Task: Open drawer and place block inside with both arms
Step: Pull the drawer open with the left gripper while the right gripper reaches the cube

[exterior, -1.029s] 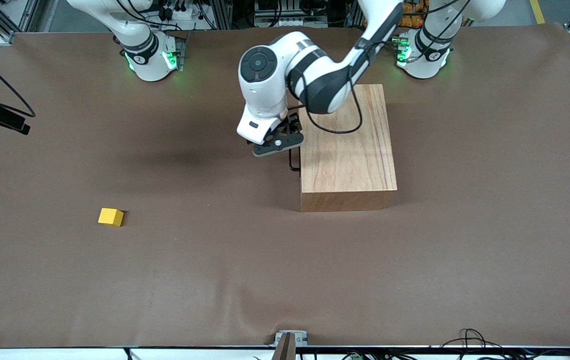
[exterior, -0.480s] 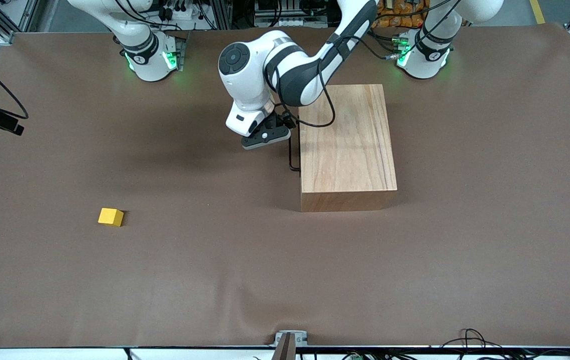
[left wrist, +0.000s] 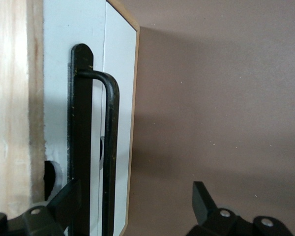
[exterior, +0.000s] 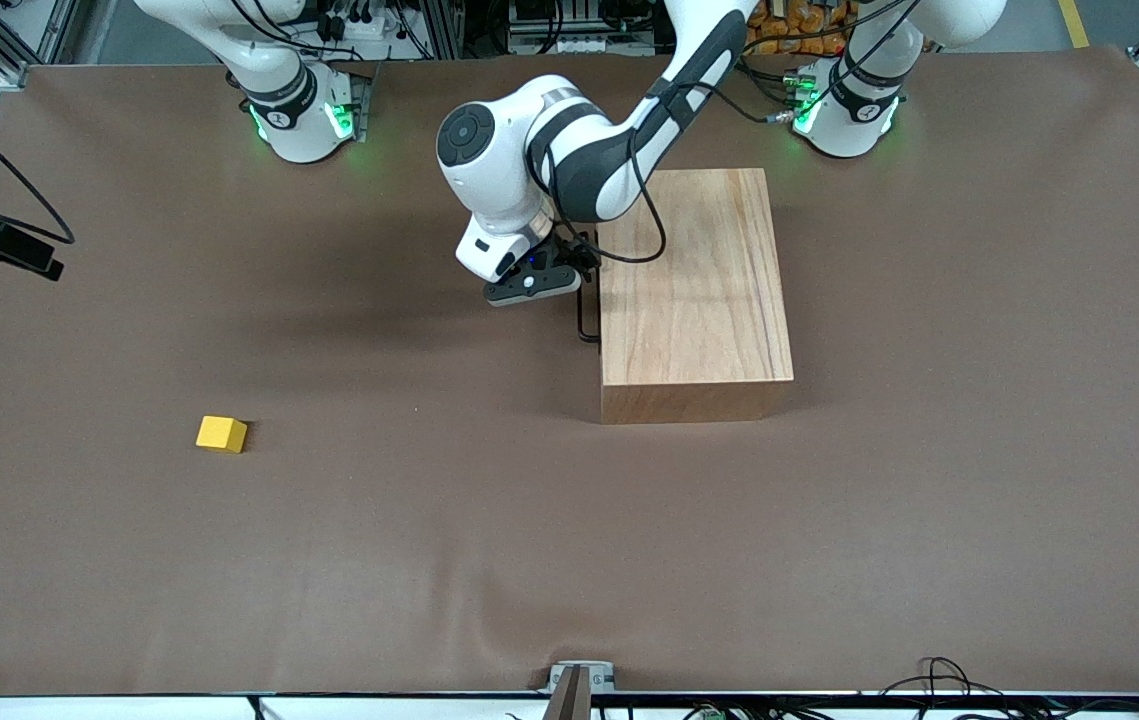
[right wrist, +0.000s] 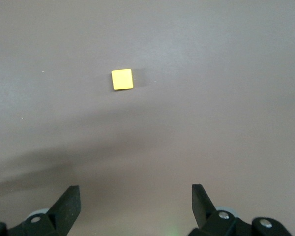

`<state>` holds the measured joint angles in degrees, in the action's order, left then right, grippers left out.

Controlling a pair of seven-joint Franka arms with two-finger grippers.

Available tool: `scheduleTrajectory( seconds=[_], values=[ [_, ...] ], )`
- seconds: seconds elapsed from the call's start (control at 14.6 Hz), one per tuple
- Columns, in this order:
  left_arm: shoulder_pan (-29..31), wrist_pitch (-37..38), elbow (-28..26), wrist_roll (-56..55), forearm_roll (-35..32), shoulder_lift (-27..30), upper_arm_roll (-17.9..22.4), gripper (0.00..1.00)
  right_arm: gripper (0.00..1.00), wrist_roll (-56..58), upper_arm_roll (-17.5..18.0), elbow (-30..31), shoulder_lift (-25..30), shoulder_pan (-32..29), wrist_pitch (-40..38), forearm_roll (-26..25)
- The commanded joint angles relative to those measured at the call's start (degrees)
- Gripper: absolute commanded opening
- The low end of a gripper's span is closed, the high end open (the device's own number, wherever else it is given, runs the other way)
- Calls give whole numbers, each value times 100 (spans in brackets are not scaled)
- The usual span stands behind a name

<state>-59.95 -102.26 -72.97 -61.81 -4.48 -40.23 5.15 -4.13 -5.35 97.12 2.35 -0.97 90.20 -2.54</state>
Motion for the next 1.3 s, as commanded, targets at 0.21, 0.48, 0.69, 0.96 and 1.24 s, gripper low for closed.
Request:
scheduleTrajectory(
  seconds=[0.21, 0.48, 0.69, 0.96, 1.24],
  values=[
    [-61, 14, 161, 108, -150, -169, 22, 100, 100, 9, -10, 53, 38, 88, -195, -71],
    [-61, -92, 143, 108, -159, -336, 30, 100, 100, 9, -10, 166, 12, 97, -126, -71],
    [-61, -232, 152, 126, -150, -371, 22, 100, 100, 18, -2, 613, -24, 141, 471, -71],
    [-61, -627, 143, 82, -150, -389, 13, 100, 100, 18, -2, 949, -277, 141, 999, -71],
    [-60, -979, 143, 82, -115, -389, 4, 100, 100, 9, 7, 905, -972, 228, 1833, 42]
  ],
)
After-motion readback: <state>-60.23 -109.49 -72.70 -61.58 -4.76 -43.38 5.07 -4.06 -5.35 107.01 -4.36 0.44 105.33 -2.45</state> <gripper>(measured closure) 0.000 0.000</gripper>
